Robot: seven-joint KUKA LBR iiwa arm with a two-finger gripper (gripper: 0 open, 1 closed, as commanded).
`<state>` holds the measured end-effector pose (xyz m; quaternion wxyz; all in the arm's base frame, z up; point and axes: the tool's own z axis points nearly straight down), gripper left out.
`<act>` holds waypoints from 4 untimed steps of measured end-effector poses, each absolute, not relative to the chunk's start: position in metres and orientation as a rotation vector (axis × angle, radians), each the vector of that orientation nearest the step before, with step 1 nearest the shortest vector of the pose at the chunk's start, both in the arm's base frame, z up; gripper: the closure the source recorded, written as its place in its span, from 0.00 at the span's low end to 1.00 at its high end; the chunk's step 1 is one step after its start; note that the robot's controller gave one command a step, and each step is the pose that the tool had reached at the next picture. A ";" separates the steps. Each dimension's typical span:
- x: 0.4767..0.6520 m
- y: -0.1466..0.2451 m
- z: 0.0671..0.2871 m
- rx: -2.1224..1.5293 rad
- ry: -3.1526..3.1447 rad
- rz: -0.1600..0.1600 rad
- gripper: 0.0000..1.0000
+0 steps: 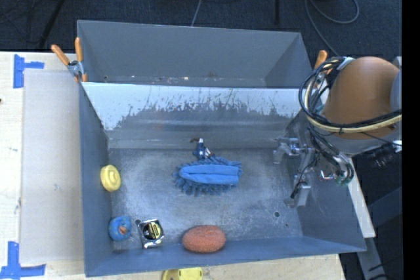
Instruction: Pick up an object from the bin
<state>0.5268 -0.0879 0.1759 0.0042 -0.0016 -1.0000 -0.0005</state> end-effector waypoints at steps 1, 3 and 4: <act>0.528 -0.087 0.181 0.001 -3.141 0.000 0.00; 0.589 -0.037 0.102 0.252 -3.129 -0.002 0.00; 0.566 0.038 0.100 0.269 -3.130 0.000 0.00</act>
Offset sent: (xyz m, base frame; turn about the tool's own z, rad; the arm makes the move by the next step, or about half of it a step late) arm 0.0598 0.0653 -0.1059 -0.1129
